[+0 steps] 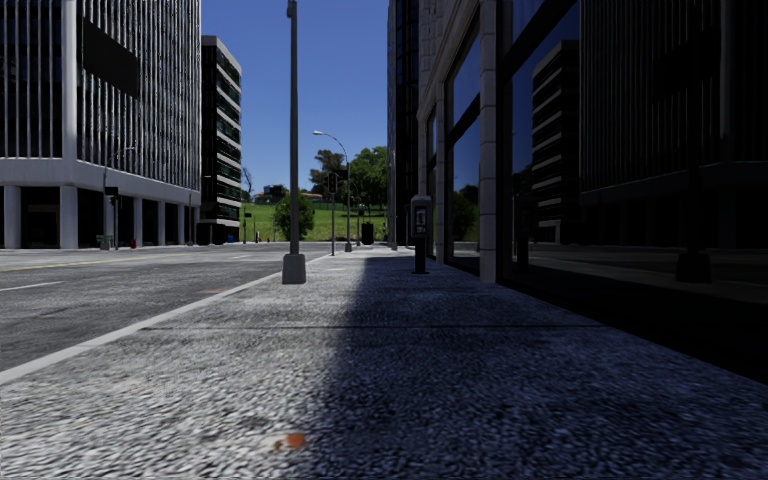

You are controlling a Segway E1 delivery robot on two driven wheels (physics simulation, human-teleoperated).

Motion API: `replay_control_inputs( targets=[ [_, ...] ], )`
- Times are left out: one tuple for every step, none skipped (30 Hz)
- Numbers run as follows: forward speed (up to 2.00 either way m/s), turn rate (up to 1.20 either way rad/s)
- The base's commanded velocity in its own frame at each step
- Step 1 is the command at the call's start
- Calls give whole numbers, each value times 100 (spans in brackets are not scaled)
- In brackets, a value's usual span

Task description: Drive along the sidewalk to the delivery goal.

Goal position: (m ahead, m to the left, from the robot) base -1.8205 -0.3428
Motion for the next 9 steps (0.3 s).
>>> replay_control_inputs(
  targets=[
    [0,0],
    [0,0],
    [0,0],
    [0,0],
    [0,0],
    [0,0],
    [0,0],
    [0,0],
    [0,0]
  ],
)
